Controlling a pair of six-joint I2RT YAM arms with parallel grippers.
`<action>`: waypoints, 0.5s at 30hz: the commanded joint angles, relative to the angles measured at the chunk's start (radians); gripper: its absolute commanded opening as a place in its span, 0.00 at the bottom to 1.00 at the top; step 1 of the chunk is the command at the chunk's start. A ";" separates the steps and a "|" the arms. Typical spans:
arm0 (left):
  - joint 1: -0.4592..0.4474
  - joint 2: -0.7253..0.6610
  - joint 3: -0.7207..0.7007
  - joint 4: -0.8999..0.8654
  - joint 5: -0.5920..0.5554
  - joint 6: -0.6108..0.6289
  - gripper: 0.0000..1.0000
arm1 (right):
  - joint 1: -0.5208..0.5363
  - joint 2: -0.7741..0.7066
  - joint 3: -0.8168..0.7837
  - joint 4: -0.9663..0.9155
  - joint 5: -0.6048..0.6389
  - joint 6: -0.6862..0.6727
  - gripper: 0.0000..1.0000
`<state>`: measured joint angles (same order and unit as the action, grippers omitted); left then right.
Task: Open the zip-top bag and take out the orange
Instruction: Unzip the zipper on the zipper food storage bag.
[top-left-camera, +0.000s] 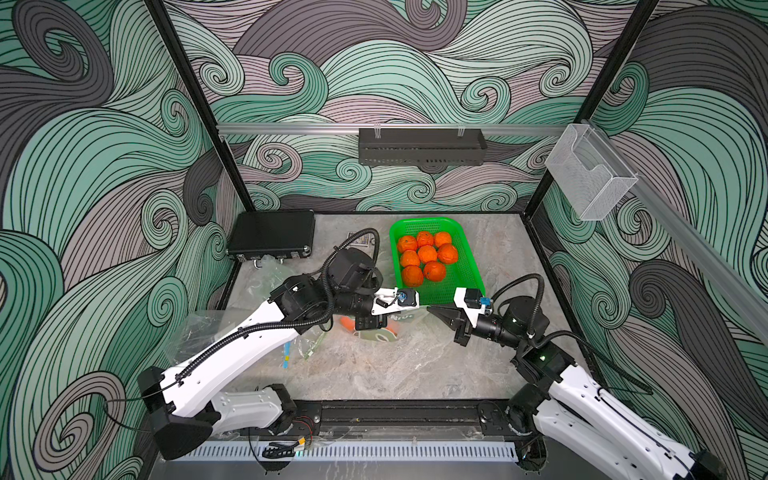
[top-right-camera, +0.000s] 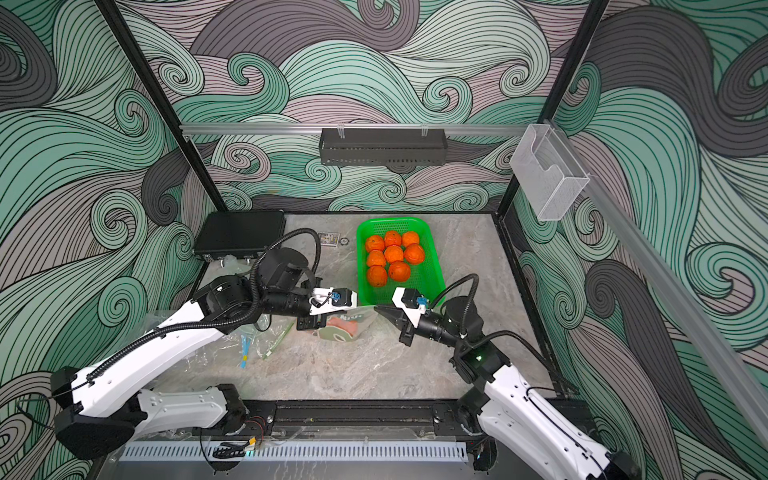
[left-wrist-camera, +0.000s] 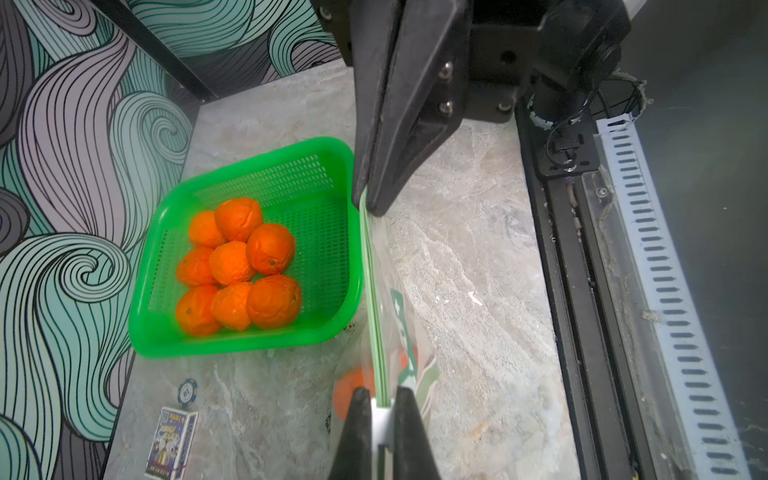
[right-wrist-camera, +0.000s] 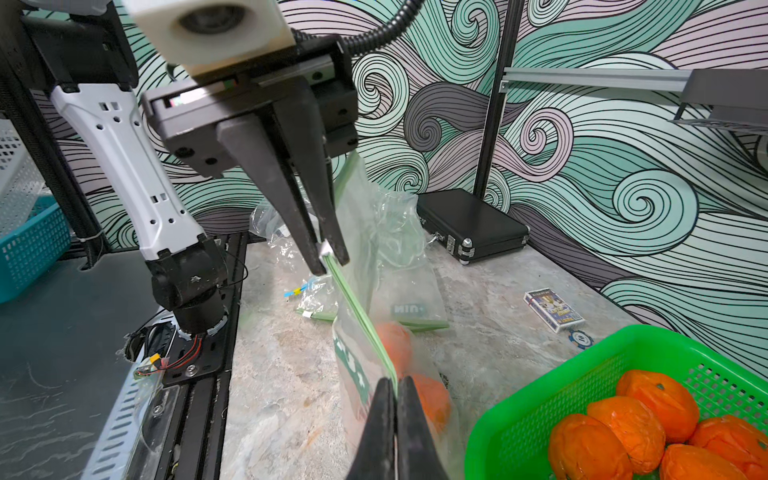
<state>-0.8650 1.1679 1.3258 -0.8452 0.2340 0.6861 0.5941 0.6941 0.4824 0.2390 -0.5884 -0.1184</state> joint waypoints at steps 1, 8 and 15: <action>0.017 -0.061 0.035 -0.222 -0.120 -0.037 0.00 | -0.048 -0.019 0.028 -0.001 0.093 0.020 0.00; 0.019 -0.071 0.083 -0.361 -0.183 -0.095 0.00 | -0.066 -0.011 0.022 0.011 0.090 0.023 0.00; 0.022 -0.109 0.099 -0.438 -0.221 -0.117 0.00 | -0.077 -0.005 0.021 0.011 0.090 0.023 0.00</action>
<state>-0.8642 1.1103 1.3827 -1.0519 0.1127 0.5983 0.5629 0.6945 0.4824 0.2424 -0.5911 -0.1116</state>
